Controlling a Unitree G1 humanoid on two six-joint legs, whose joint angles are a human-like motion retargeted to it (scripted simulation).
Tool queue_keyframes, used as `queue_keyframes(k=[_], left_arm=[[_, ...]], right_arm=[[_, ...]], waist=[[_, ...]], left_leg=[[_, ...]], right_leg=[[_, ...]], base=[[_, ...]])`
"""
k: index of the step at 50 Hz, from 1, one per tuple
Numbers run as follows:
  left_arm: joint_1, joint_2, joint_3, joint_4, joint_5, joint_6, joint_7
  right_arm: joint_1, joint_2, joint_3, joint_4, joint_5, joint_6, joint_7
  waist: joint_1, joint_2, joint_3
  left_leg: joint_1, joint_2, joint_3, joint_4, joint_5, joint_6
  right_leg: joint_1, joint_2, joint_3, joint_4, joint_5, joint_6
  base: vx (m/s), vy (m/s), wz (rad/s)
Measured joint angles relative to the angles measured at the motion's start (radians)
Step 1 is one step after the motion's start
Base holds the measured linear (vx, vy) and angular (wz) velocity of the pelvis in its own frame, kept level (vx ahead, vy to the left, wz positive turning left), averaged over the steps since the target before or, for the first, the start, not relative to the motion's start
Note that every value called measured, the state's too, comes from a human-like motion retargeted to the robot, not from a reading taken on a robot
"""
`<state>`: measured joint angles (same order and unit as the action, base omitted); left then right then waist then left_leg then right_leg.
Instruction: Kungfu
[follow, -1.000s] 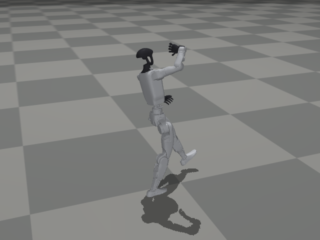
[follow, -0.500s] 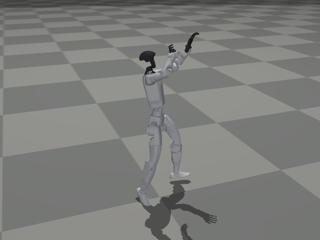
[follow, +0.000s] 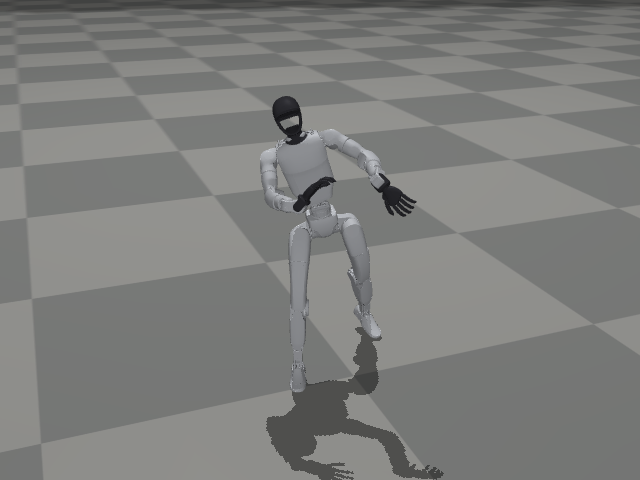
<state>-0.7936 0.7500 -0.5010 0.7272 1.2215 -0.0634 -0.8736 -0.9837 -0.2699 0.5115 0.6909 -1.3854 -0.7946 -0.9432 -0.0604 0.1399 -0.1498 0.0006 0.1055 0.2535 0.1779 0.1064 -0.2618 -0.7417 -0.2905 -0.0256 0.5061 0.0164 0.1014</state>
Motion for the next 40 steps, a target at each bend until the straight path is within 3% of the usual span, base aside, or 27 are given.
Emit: queue_keyframes(k=[6,12,15,19,25,30,33,35,37,40], left_arm=[[0.271,-0.2,-0.027,0.282,0.102,-0.054,-0.091],[0.42,-0.417,-0.089,0.56,0.097,-0.061,-0.198],[0.433,-0.519,-0.122,0.664,0.08,-0.039,-0.226],[0.422,-0.573,-0.125,0.727,0.098,-0.039,-0.267],[0.371,-0.543,-0.112,0.716,0.077,-0.033,-0.23],[0.336,-0.514,-0.109,0.694,0.091,-0.04,-0.211],[0.324,-0.491,-0.079,0.683,0.014,-0.017,-0.133],[0.32,-0.477,-0.055,0.687,-0.095,0.02,-0.012],[0.331,-0.484,-0.011,0.703,-0.219,0.072,0.161],[0.347,-0.47,0.034,0.712,-0.424,0.083,0.375]], right_arm=[[0.242,0.152,0.101,0.231,-0.027,-0.155,-0.05],[0.429,0.205,0.232,0.352,-0.049,-0.263,-0.092],[0.495,0.219,0.244,0.385,-0.068,-0.302,-0.11],[0.517,0.225,0.212,0.384,-0.153,-0.311,-0.122],[0.47,0.181,0.227,0.384,-0.087,-0.305,-0.179],[0.459,0.178,0.183,0.374,-0.064,-0.281,-0.137],[0.448,0.174,0.139,0.397,-0.034,-0.297,0.039],[0.427,0.184,0.1,0.42,0.106,-0.303,0.308],[0.403,0.186,0.076,0.394,0.403,-0.262,0.656],[0.386,0.16,0.05,0.314,0.758,-0.219,0.93]], waist=[[-0.049,0.123,0.12],[-0.202,0.204,0.268],[-0.284,0.222,0.334],[-0.29,0.218,0.374],[-0.264,0.214,0.358],[-0.265,0.219,0.354],[-0.274,0.213,0.352],[-0.276,0.2,0.357],[-0.277,0.183,0.359],[-0.275,0.156,0.349]], left_leg=[[0.051,-0.076,-0.104,-0.002,-0.089,0.0],[0.063,-0.116,-0.056,-0.022,-0.251,0.0],[0.052,-0.098,-0.008,-0.034,-0.329,0.0],[0.037,-0.095,0.018,-0.035,-0.393,0.0],[0.006,-0.07,-0.001,-0.035,-0.391,0.0],[0.009,-0.011,-0.022,-0.045,-0.354,0.0],[0.003,0.033,-0.036,-0.044,-0.328,0.0],[-0.002,0.061,-0.045,-0.037,-0.31,0.0],[-0.012,0.092,-0.046,-0.028,-0.293,0.0],[-0.029,0.124,-0.021,-0.018,-0.266,0.001]], right_leg=[[-0.151,0.231,0.261,-0.043,0.06,0.053],[-0.271,0.378,0.326,-0.055,0.117,0.101],[-0.316,0.392,0.3,-0.042,0.126,0.109],[-0.352,0.41,0.291,-0.031,0.147,0.11],[-0.354,0.376,0.276,-0.025,0.129,0.09],[-0.295,0.344,0.264,-0.025,0.075,0.054],[-0.249,0.297,0.217,-0.018,0.038,0.03],[-0.21,0.257,0.173,-0.012,0.009,0.019],[-0.168,0.219,0.126,-0.017,-0.01,0.01],[-0.102,0.159,0.062,-0.035,-0.027,0.012]], base=[[-0.21,0.15,-2.7],[-0.09,0.1,-1.97],[-0.11,-0.08,-0.51],[-0.11,-0.1,-0.24],[-0.09,-0.15,0.68],[-0.04,-0.2,1.14],[-0.04,-0.23,1.51],[-0.05,-0.2,1.49],[-0.05,-0.24,1.44],[-0.01,-0.14,1.44]])
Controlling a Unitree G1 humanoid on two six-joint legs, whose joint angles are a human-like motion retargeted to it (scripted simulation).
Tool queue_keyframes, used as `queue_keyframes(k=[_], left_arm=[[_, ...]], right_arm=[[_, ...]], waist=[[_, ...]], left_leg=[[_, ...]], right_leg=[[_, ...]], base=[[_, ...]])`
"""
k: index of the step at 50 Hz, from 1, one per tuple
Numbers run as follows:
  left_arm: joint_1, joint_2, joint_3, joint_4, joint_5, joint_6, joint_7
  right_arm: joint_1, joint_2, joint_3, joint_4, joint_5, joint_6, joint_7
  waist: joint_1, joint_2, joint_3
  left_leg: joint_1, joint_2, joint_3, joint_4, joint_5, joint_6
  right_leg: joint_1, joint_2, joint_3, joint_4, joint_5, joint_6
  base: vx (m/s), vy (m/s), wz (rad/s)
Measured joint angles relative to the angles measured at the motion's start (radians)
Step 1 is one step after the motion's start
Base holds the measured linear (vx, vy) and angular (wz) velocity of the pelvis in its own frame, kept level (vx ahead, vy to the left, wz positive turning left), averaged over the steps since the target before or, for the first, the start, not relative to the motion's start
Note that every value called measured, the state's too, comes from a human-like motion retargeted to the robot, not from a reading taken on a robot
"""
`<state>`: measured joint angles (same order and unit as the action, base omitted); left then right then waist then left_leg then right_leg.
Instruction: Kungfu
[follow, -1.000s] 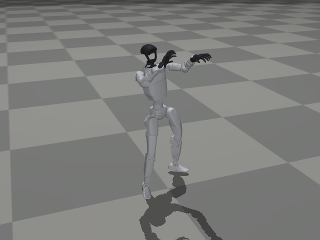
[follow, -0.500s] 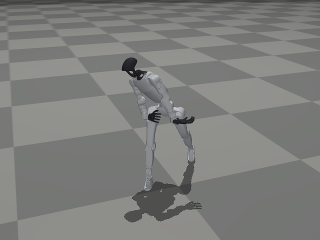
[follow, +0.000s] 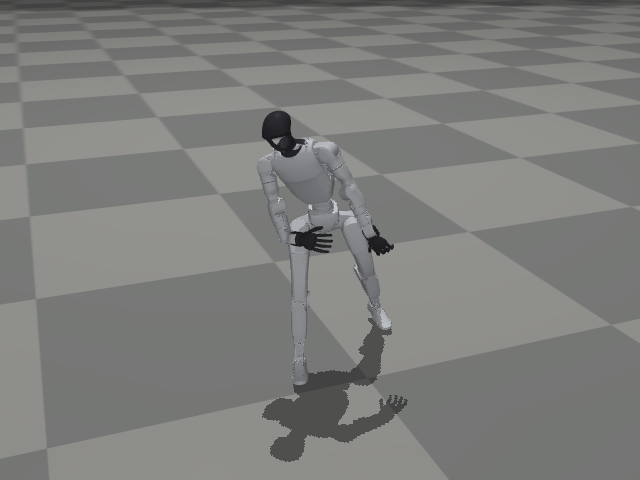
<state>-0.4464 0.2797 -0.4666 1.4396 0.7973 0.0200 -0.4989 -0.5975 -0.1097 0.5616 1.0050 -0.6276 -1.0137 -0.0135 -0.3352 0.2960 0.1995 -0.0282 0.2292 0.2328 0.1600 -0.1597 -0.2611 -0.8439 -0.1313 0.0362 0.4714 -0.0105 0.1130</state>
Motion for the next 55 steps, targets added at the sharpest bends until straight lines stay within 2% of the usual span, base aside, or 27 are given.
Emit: queue_keyframes(k=[2,4,7,9,13,16,20,23,25,27,30,34,37,40,41,42,43,44,45,47,48,50,53,55], left_arm=[[0.013,0.015,0.032,0.001,-0.102,-0.037,0.082],[0.025,0.04,0.066,-0.002,-0.192,-0.108,0.099],[0.048,0.092,0.129,-0.024,-0.314,-0.2,0.031],[0.071,0.128,0.177,-0.061,-0.399,-0.215,-0.058],[0.124,0.173,0.277,-0.177,-0.599,-0.183,-0.247],[0.143,0.177,0.326,-0.276,-0.788,-0.115,-0.373],[0.152,0.149,0.387,-0.364,-1.064,-0.002,-0.501],[0.183,0.143,0.413,-0.411,-1.266,0.087,-0.556],[0.225,0.141,0.421,-0.439,-1.364,0.135,-0.565],[0.278,0.153,0.431,-0.477,-1.432,0.162,-0.558],[0.39,0.154,0.462,-0.548,-1.467,0.167,-0.539],[0.549,0.132,0.537,-0.638,-1.46,0.148,-0.546],[0.646,0.078,0.614,-0.662,-1.44,0.142,-0.567],[0.749,0.0,0.732,-0.66,-1.419,0.147,-0.616],[0.781,-0.034,0.761,-0.651,-1.417,0.148,-0.631],[0.809,-0.067,0.786,-0.64,-1.418,0.149,-0.646],[0.83,-0.097,0.804,-0.624,-1.426,0.153,-0.661],[0.848,-0.123,0.815,-0.605,-1.436,0.162,-0.676],[0.863,-0.147,0.823,-0.585,-1.448,0.174,-0.692],[0.872,-0.158,0.811,-0.555,-1.45,0.239,-0.732],[0.861,-0.162,0.796,-0.56,-1.443,0.257,-0.756],[0.839,-0.144,0.786,-0.568,-1.41,0.262,-0.779],[0.796,-0.077,0.727,-0.576,-1.4,0.221,-0.757],[0.765,0.004,0.659,-0.582,-1.379,0.181,-0.72]], right_arm=[[-0.001,-0.022,-0.027,-0.064,0.177,0.011,0.064],[0.004,-0.046,-0.062,-0.134,0.341,0.033,0.111],[0.024,-0.09,-0.13,-0.251,0.62,0.118,0.199],[0.046,-0.12,-0.182,-0.316,0.811,0.187,0.251],[0.106,-0.204,-0.293,-0.404,1.149,0.332,0.315],[0.195,-0.29,-0.385,-0.459,1.335,0.43,0.356],[0.382,-0.384,-0.545,-0.514,1.507,0.555,0.428],[0.509,-0.359,-0.642,-0.517,1.621,0.678,0.465],[0.595,-0.324,-0.688,-0.522,1.729,0.752,0.497],[0.677,-0.281,-0.71,-0.523,1.837,0.83,0.535],[0.797,-0.217,-0.715,-0.517,1.931,0.934,0.596],[0.947,-0.115,-0.691,-0.516,1.92,1.004,0.675],[1.053,0.001,-0.684,-0.508,1.888,1.024,0.708],[1.136,0.156,-0.673,-0.475,1.875,1.046,0.731],[1.159,0.205,-0.665,-0.455,1.878,1.058,0.737],[1.182,0.251,-0.656,-0.433,1.886,1.069,0.743],[1.201,0.293,-0.645,-0.41,1.901,1.08,0.749],[1.214,0.313,-0.63,-0.385,1.924,1.109,0.753],[1.223,0.321,-0.613,-0.358,1.951,1.147,0.755],[1.209,0.292,-0.591,-0.341,2.008,1.256,0.772],[1.197,0.271,-0.587,-0.342,2.01,1.277,0.789],[1.166,0.211,-0.578,-0.359,1.975,1.263,0.801],[1.086,0.08,-0.57,-0.38,1.874,1.195,0.803],[1.025,-0.005,-0.572,-0.368,1.806,1.173,0.804]], waist=[[0.0,-0.025,-0.016],[-0.001,-0.056,-0.031],[0.005,-0.108,-0.047],[0.018,-0.146,-0.061],[0.068,-0.226,-0.099],[0.124,-0.275,-0.131],[0.168,-0.324,-0.158],[0.2,-0.317,-0.178],[0.211,-0.32,-0.188],[0.22,-0.321,-0.203],[0.212,-0.341,-0.254],[0.252,-0.33,-0.342],[0.266,-0.335,-0.402],[0.229,-0.38,-0.453],[0.205,-0.402,-0.471],[0.187,-0.417,-0.487],[0.182,-0.419,-0.501],[0.205,-0.43,-0.513],[0.242,-0.446,-0.525],[0.269,-0.455,-0.538],[0.262,-0.445,-0.538],[0.281,-0.415,-0.528],[0.278,-0.377,-0.495],[0.284,-0.36,-0.473]], left_leg=[[-0.018,0.002,0.033,0.007,0.022,-0.001],[-0.042,0.0,0.064,0.026,0.038,-0.001],[-0.089,0.01,0.082,0.094,0.03,-0.001],[-0.128,0.018,0.075,0.16,0.003,-0.001],[-0.225,0.017,0.01,0.322,-0.097,-0.001],[-0.304,0.013,-0.043,0.451,-0.183,0.013],[-0.386,-0.064,-0.115,0.573,-0.262,0.067],[-0.407,-0.059,-0.165,0.564,-0.28,0.087],[-0.396,-0.102,-0.189,0.539,-0.275,0.118],[-0.363,-0.108,-0.189,0.455,-0.231,0.142],[-0.277,-0.182,-0.169,0.26,-0.139,0.201],[-0.226,-0.166,-0.11,0.053,-0.033,0.222],[-0.22,-0.183,-0.096,-0.02,-0.004,0.236],[-0.241,-0.252,-0.115,-0.028,-0.003,0.254],[-0.248,-0.281,-0.119,-0.025,-0.007,0.257],[-0.254,-0.301,-0.125,-0.023,-0.011,0.26],[-0.258,-0.304,-0.134,-0.022,-0.012,0.26],[-0.265,-0.314,-0.128,-0.021,-0.014,0.265],[-0.272,-0.327,-0.114,-0.021,-0.016,0.274],[-0.273,-0.34,-0.087,-0.036,-0.012,0.29],[-0.272,-0.331,-0.08,-0.04,-0.008,0.286],[-0.262,-0.321,-0.055,-0.054,-0.007,0.299],[-0.264,-0.324,-0.046,-0.054,-0.006,0.322],[-0.267,-0.311,-0.031,-0.053,-0.001,0.323]], right_leg=[[0.041,-0.054,-0.034,-0.017,-0.004,0.014],[0.082,-0.111,-0.069,-0.033,-0.004,0.03],[0.148,-0.184,-0.135,-0.05,-0.002,0.051],[0.187,-0.227,-0.179,-0.052,0.001,0.063],[0.24,-0.309,-0.253,-0.031,0.009,0.084],[0.277,-0.348,-0.291,-0.029,0.028,0.096],[0.368,-0.393,-0.312,-0.114,0.162,0.149],[0.445,-0.344,-0.36,-0.25,0.376,0.149],[0.508,-0.341,-0.342,-0.33,0.46,0.149],[0.545,-0.263,-0.239,-0.341,0.38,0.149],[0.569,-0.163,-0.015,-0.265,0.134,0.149],[0.547,0.015,-0.066,-0.142,-0.127,0.041],[0.542,0.149,-0.08,-0.1,-0.252,-0.036],[0.548,0.241,-0.022,-0.155,-0.309,-0.03],[0.551,0.243,-0.012,-0.2,-0.249,-0.067],[0.555,0.254,-0.002,-0.24,-0.202,-0.132],[0.56,0.285,0.01,-0.272,-0.184,-0.25],[0.57,0.263,-0.04,-0.282,-0.181,-0.278],[0.584,0.216,-0.121,-0.282,-0.186,-0.26],[0.554,0.214,-0.026,-0.26,-0.216,-0.141],[0.536,0.223,0.009,-0.25,-0.215,-0.103],[0.521,0.221,-0.004,-0.233,-0.229,-0.021],[0.508,0.183,-0.118,-0.198,-0.284,0.083],[0.504,0.145,-0.23,-0.18,-0.285,0.094]], base=[[0.02,0.08,1.54],[0.01,0.05,1.57],[0.04,0.0,1.45],[0.09,0.09,1.29],[0.15,0.22,1.1],[0.24,0.26,0.94],[0.22,0.69,1.0],[0.12,0.55,0.48],[0.19,0.73,0.53],[0.21,0.57,0.56],[0.24,0.54,0.67],[0.24,0.34,0.13],[0.25,0.26,0.25],[0.19,0.14,0.42],[0.13,0.13,0.62],[0.1,0.14,0.43],[0.1,0.13,-0.32],[0.1,0.12,-1.24],[0.02,0.17,-1.59],[-0.12,0.24,-0.81],[-0.16,0.27,-0.06],[-0.18,0.32,-0.22],[-0.23,0.25,-0.26],[-0.25,0.11,-0.47]])
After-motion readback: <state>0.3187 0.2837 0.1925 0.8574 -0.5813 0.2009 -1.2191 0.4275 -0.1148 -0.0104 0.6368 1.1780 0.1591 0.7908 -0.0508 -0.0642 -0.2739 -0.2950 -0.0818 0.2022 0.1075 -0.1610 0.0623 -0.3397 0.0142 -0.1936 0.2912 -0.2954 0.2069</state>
